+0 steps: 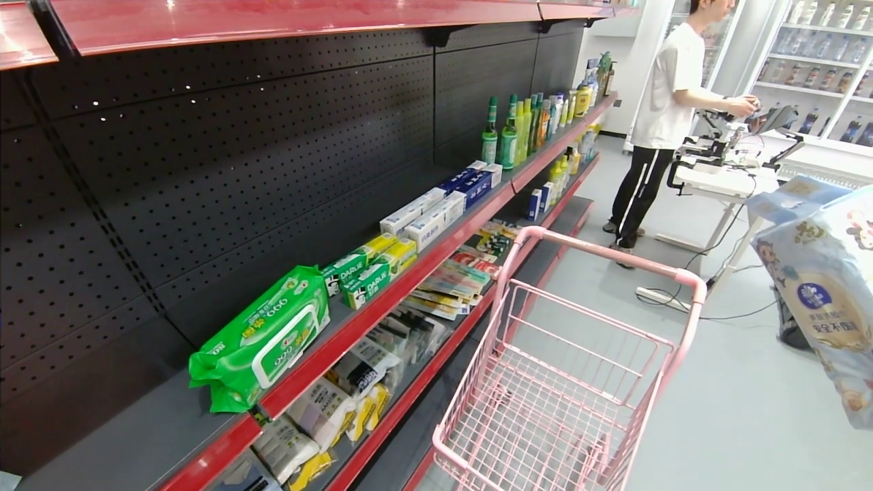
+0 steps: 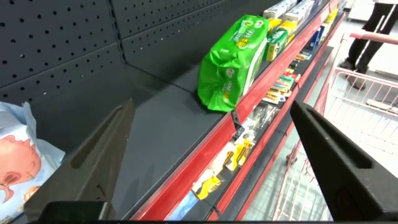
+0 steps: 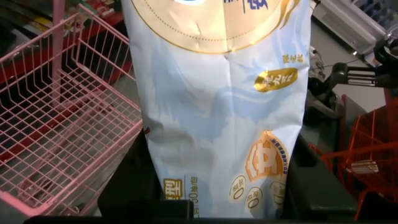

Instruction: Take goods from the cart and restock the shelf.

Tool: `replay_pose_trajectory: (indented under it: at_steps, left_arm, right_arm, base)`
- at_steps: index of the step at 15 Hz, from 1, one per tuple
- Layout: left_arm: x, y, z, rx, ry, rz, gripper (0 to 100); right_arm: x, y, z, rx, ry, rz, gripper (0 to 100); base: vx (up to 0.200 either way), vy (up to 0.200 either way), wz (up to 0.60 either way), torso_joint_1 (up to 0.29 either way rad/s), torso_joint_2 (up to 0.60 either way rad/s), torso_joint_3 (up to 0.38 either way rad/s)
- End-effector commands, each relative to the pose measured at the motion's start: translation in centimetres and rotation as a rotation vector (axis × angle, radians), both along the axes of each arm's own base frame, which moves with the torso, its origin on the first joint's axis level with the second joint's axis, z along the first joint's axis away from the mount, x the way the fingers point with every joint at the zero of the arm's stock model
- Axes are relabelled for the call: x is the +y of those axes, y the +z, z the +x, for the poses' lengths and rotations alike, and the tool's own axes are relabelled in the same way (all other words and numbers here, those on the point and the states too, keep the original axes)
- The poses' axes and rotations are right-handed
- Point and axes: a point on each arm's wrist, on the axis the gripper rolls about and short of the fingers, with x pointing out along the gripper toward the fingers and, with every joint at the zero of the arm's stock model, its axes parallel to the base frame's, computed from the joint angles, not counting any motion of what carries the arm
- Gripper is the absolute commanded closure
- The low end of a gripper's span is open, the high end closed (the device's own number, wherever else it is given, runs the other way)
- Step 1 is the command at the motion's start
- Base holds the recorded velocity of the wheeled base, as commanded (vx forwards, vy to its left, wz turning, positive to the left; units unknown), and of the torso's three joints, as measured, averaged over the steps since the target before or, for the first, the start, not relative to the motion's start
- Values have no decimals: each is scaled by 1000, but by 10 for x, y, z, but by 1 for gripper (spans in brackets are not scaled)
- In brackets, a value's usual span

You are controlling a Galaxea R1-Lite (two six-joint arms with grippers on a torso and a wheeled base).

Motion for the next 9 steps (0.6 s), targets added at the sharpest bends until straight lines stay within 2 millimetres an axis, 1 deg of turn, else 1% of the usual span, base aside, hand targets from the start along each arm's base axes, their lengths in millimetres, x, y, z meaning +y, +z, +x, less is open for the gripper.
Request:
replay_pose_trajectory:
  at_steps: [1, 9]
  left_arm:
    - [0, 0, 0, 1, 0, 0, 0]
    - [0, 0, 0, 1, 0, 0, 0]
  right_arm:
    - [0, -1, 0, 2, 4, 2, 100]
    - [0, -3, 1, 19, 5, -1, 100]
  base:
    - [0, 0, 0, 0, 0, 0]
    - [0, 0, 600, 6, 3, 2]
